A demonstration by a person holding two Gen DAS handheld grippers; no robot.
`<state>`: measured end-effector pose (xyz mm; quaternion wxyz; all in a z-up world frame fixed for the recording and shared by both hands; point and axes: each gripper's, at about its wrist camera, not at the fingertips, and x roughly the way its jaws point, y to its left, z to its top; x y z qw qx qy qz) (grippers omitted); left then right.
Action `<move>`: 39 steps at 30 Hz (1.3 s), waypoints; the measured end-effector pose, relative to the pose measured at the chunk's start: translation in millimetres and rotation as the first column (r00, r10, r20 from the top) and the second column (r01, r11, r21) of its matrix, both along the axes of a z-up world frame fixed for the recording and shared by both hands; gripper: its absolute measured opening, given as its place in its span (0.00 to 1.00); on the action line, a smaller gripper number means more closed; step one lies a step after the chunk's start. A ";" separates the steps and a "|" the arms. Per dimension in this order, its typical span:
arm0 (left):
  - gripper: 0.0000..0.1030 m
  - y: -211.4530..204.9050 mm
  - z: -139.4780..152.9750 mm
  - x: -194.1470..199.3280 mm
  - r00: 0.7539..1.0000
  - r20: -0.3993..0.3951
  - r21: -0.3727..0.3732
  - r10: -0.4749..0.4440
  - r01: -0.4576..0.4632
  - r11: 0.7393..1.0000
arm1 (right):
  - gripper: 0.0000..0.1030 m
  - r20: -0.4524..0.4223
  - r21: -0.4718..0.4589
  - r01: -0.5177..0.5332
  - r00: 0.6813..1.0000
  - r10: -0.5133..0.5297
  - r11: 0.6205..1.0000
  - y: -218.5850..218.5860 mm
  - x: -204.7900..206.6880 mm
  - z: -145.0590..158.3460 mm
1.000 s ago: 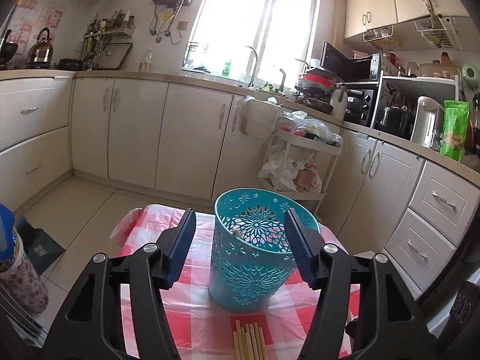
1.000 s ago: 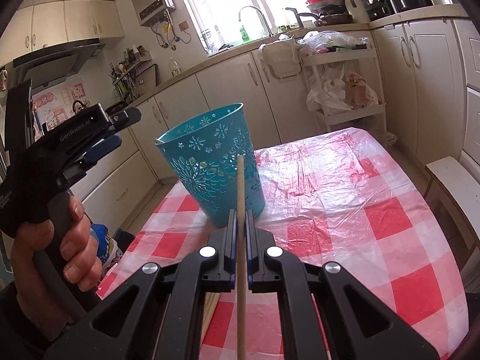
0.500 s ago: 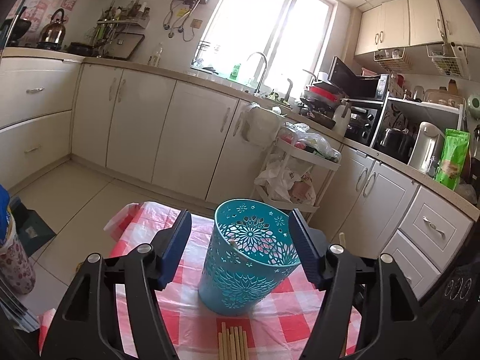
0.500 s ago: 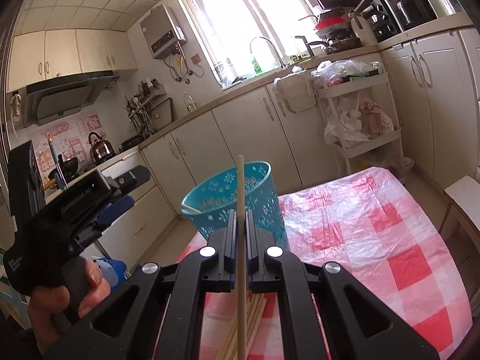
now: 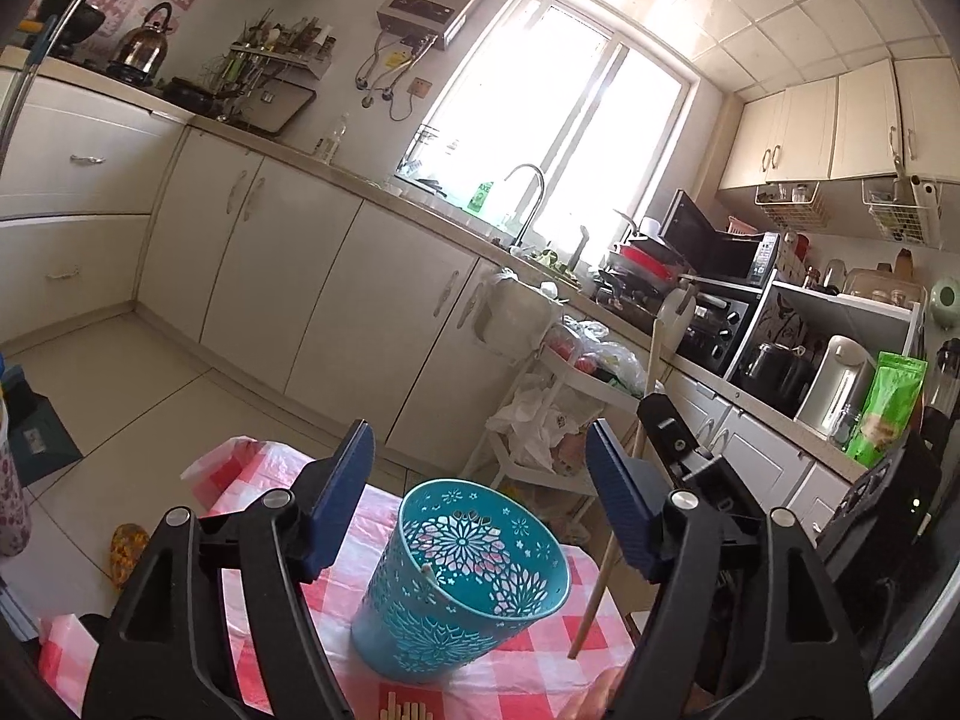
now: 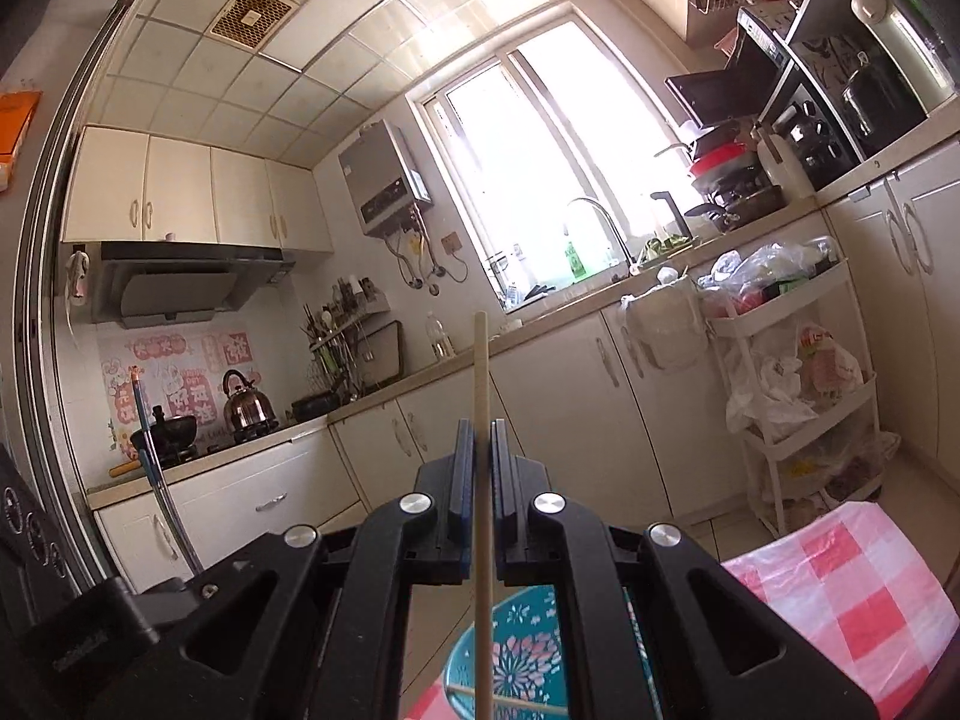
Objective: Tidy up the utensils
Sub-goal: 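Carry the stick in the right tool over the basket and open it, then move both tools back down to the sticks on the table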
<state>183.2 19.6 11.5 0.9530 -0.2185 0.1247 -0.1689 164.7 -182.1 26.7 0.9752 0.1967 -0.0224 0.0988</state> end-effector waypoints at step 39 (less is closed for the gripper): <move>0.71 16.0 -96.2 -10.9 0.946 -0.312 0.284 0.092 0.001 0.959 | 0.28 -0.698 -0.106 -0.162 0.715 0.042 0.981 5.4 -63.9 -170.4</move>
